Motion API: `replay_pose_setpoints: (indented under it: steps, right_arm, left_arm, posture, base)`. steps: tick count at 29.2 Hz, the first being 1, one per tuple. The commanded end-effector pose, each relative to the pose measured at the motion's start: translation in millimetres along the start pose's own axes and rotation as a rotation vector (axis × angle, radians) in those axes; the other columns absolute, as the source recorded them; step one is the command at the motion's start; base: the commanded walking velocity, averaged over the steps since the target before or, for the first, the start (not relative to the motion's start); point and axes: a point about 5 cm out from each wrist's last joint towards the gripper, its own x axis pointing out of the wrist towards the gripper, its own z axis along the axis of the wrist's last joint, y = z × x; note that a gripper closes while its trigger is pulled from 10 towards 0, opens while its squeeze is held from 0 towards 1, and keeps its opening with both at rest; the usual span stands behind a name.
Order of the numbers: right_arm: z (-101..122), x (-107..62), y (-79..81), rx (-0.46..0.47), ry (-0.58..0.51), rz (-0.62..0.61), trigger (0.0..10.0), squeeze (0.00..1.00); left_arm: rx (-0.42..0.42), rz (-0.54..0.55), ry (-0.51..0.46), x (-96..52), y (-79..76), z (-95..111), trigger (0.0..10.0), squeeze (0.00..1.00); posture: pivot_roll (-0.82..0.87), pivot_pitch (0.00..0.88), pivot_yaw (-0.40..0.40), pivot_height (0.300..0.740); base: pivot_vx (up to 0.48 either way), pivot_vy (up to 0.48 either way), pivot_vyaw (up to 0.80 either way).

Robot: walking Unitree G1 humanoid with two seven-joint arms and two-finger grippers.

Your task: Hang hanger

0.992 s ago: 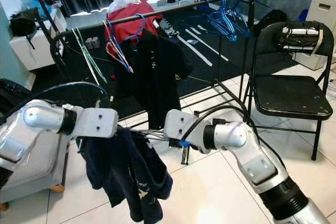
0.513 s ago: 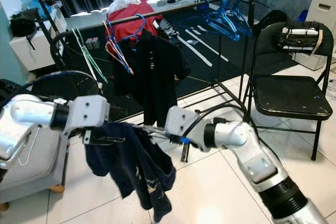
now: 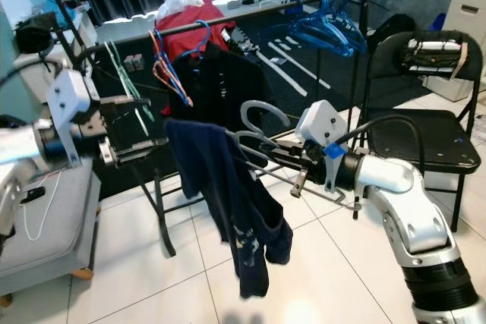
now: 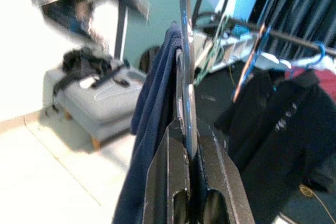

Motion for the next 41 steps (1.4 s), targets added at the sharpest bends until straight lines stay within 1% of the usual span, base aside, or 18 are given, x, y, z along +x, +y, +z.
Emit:
replay_pose_setpoints:
  steps: [1,2,3,5,6,8,10,13,15,19,22,25,26,31,37,39,40,41]
  right_arm:
    - [12.2,2.8,4.4,0.015,-0.077,0.028,0.0,0.0]
    - [15.3,4.1,7.5,0.032,-0.102,0.054,0.0,0.0]
    - [15.3,4.1,7.5,0.032,-0.102,0.054,0.0,0.0]
    - [21.5,4.7,11.4,0.059,-0.142,0.093,0.0,0.0]
    - [21.5,4.7,11.4,0.059,-0.142,0.093,0.0,0.0]
    - [26.7,3.9,13.4,0.081,-0.172,0.115,0.0,0.0]
    - [27.9,3.7,14.2,0.087,-0.18,0.122,0.0,0.0]
    - [28.7,3.8,16.0,0.094,-0.185,0.13,0.0,0.0]
    - [29.7,5.0,19.4,0.107,-0.194,0.144,0.0,0.0]
    - [29.8,6.1,21.6,0.115,-0.194,0.151,0.0,0.0]
    - [29.4,7.1,23.2,0.121,-0.189,0.158,0.0,0.0]
    - [29.3,7.9,23.8,0.122,-0.188,0.16,0.0,0.0]
    - [29.5,8.8,24.3,0.126,-0.186,0.163,0.0,0.0]
    - [29.0,11.4,25.6,0.132,-0.18,0.171,0.0,0.0]
    - [29.3,12.1,26.5,0.135,-0.18,0.176,0.0,0.0]
    - [29.4,12.4,26.8,0.136,-0.18,0.176,0.0,0.0]
    - [29.3,14.0,28.4,0.141,-0.183,0.181,0.0,0.0]
    - [29.3,14.0,28.4,0.141,-0.183,0.181,0.0,0.0]
  left_arm:
    - [-0.057,0.012,-0.038,-4.0,-2.0,-3.6,10.0,0.0]
    - [-0.089,0.03,-0.057,-5.9,-3.5,-9.4,10.0,0.0]
    - [-0.089,0.03,-0.057,-5.9,-3.5,-9.4,10.0,0.0]
    - [-0.109,0.087,-0.062,-10.7,0.9,-17.9,10.0,0.0]
    - [-0.109,0.087,-0.062,-10.7,0.9,-17.9,10.0,0.0]
    - [-0.114,0.128,-0.053,-15.0,6.5,-22.6,10.0,0.0]
    - [-0.113,0.144,-0.05,-16.0,8.4,-23.7,10.0,0.0]
    - [-0.116,0.158,-0.052,-16.0,9.9,-24.5,10.0,0.0]
    - [-0.107,0.215,-0.025,-14.8,14.4,-29.1,10.0,0.0]
    - [-0.112,0.256,-0.016,-15.2,17.1,-32.4,10.0,0.0]
    - [-0.132,0.214,-0.042,-16.1,11.6,-31.6,10.0,0.0]
    - [-0.134,0.197,-0.042,-16.0,9.0,-31.6,10.0,0.0]
    - [-0.124,0.179,-0.03,-15.7,6.8,-33.4,10.0,0.0]
    - [-0.111,0.196,-0.016,-15.2,8.7,-37.7,10.0,0.0]
    - [-0.109,0.221,-0.024,-13.7,10.5,-38.7,10.0,0.0]
    - [-0.114,0.23,-0.039,-11.6,10.3,-38.6,10.0,0.0]
    - [-0.13,0.233,-0.077,-5.1,5.9,-38.7,10.0,0.0]
    - [-0.13,0.233,-0.077,-5.1,5.9,-38.7,10.0,0.0]
  posture:
    - [-0.11,0.0,0.112,0.74]
    - [-0.11,0.0,0.11,0.74]
    - [-0.11,0.0,0.11,0.74]
    - [-0.11,0.0,0.11,0.74]
    - [-0.11,0.0,0.11,0.74]
    - [-0.11,0.0,0.113,0.74]
    - [-0.11,0.0,0.113,0.74]
    - [-0.11,0.0,0.115,0.74]
    - [-0.11,0.0,0.115,0.74]
    - [-0.12,0.0,0.116,0.74]
    - [-0.12,0.0,0.116,0.74]
    - [-0.12,0.0,0.116,0.74]
    - [-0.12,0.0,0.116,0.74]
    - [-0.11,0.0,0.115,0.74]
    - [-0.11,0.0,0.113,0.74]
    - [-0.11,0.0,0.112,0.74]
    - [-0.11,0.0,0.112,0.74]
    - [-0.11,0.0,0.112,0.74]
  base:
    - [0.0,0.0,0.0]
    - [0.0,0.0,0.0]
    - [0.0,0.0,0.0]
    - [0.0,0.0,0.0]
    - [0.0,0.0,0.0]
    - [0.0,0.0,0.0]
    - [0.0,0.0,0.0]
    - [0.0,0.0,0.0]
    - [0.0,0.0,0.0]
    - [0.0,0.0,0.0]
    - [0.0,0.0,0.0]
    - [0.0,0.0,0.0]
    - [0.0,0.0,0.0]
    - [0.0,0.0,0.0]
    - [0.0,0.0,0.0]
    - [0.0,0.0,0.0]
    - [0.0,0.0,0.0]
    - [0.0,0.0,0.0]
